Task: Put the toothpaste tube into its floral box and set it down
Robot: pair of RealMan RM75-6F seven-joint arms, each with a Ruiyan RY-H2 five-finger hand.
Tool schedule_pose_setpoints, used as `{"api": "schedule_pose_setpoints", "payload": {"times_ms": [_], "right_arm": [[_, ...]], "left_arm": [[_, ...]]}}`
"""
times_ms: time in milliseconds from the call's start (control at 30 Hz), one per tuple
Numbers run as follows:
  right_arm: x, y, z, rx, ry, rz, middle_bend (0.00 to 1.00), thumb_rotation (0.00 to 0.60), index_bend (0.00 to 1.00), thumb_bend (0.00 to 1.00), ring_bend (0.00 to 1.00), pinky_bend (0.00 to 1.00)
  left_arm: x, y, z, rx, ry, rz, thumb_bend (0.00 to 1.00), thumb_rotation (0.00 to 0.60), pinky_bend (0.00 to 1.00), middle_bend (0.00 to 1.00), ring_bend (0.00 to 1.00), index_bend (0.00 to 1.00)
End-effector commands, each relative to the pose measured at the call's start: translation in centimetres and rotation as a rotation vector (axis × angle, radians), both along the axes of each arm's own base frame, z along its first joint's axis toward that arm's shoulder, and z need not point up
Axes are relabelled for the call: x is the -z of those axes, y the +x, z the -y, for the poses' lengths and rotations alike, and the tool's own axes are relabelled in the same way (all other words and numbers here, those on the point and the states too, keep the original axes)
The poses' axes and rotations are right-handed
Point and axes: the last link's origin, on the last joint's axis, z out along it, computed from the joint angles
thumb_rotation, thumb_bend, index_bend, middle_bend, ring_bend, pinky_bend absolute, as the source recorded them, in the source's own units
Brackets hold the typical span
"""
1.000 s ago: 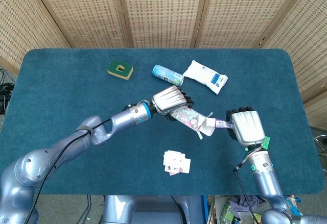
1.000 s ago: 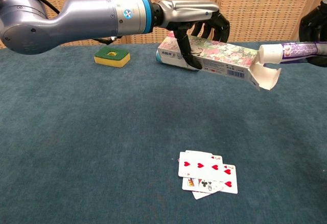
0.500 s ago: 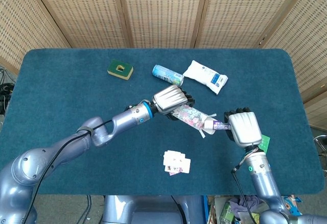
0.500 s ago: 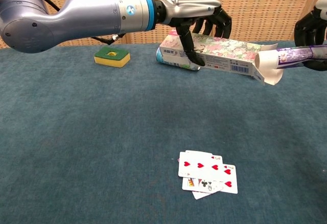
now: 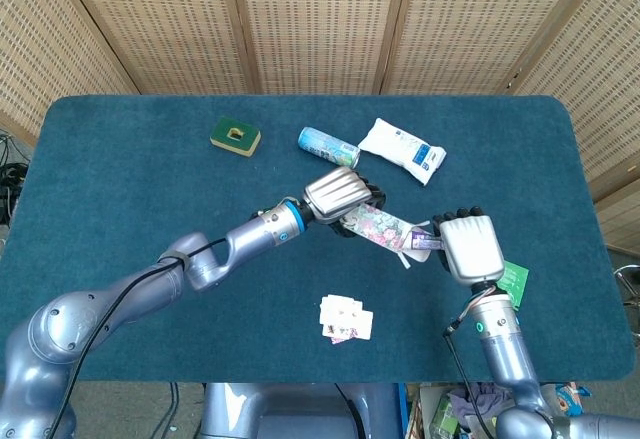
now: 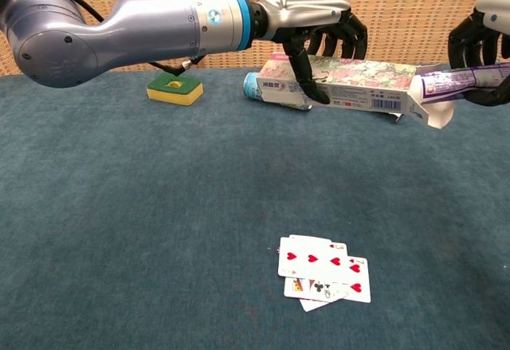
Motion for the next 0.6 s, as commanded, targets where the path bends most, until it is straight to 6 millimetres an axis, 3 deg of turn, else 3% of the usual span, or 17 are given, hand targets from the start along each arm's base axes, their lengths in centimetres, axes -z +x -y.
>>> {"api": "schedule_pose_setpoints", "payload": {"times_ms": [33, 367, 600], "right_arm": [[0.2, 0.3, 0.0, -0.006, -0.005, -0.017, 0.60, 0.600, 0.59, 0.53, 0.46, 0.39], [0.5, 0.9, -0.1, -0.019, -0.023, -0.081, 0.60, 0.600, 0.59, 0.54, 0.46, 0.40], [0.3, 1.1, -0.5, -0.048, -0.045, -0.137, 0.60, 0.600, 0.59, 0.54, 0.46, 0.40]], "left_arm": [[0.2, 0.2, 0.0, -0.016, -0.011, 0.006, 0.32, 0.600, 0.51, 0.52, 0.50, 0.56], [1.0, 1.4, 0.2, -0.110, -0.078, 0.056, 0.32, 0.600, 0.51, 0.52, 0.50, 0.56], [1.9, 2.0, 1.1, -0.209, -0.181, 0.196, 0.32, 0.600, 0.51, 0.52, 0.50, 0.56]]}}
